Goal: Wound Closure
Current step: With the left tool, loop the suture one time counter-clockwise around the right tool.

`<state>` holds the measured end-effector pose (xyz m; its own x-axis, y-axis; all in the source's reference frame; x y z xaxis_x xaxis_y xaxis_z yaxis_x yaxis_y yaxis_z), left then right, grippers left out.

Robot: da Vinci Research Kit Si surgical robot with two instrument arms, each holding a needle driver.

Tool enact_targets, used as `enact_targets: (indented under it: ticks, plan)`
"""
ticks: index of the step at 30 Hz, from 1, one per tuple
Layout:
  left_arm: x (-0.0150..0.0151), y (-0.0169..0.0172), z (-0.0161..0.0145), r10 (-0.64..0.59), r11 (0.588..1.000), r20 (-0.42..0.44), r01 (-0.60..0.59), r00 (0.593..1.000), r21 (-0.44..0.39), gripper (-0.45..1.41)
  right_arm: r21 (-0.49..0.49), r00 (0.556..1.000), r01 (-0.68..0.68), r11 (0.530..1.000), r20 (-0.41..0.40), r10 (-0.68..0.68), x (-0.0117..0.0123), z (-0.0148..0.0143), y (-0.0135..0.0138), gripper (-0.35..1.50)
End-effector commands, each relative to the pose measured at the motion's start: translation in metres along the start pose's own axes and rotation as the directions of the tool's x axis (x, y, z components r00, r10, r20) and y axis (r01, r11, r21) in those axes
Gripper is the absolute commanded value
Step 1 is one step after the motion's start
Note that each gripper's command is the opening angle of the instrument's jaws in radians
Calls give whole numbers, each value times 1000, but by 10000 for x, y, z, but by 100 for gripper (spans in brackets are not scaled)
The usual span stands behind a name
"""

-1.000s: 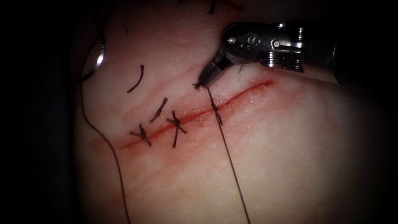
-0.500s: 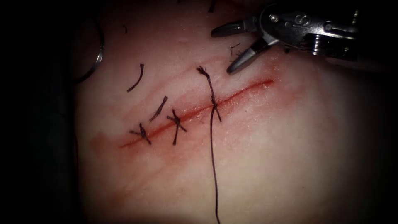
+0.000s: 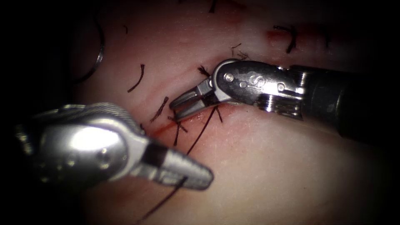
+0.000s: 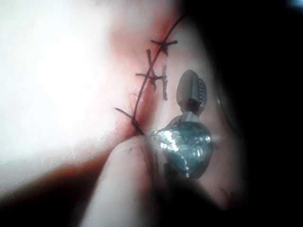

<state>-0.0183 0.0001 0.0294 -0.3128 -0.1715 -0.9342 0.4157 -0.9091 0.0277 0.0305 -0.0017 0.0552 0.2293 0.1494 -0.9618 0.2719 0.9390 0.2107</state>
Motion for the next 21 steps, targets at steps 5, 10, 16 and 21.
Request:
enact_targets:
  ticks: [5, 10, 16, 21]
  plan:
    - [-6, -25, -5, 71, 997, -24, -70, 997, 19, -35, -31, 995, -12, 999, -101, 9, -7, 38, -3, -35]
    - [-8, -56, -25, 130, 982, -137, -109, 982, 154, -35, -56, 984, -41, 998, -178, 30, 1, 62, -4, -35]
    - [-21, -77, -39, 151, 960, -201, -96, 968, 262, -35, -33, 958, -128, 991, -262, 115, -2, 67, -9, -35]
    - [-45, -84, -39, 169, 950, -246, -92, 954, 298, -35, 14, 915, -194, 981, -357, 186, 0, 61, -18, -35]
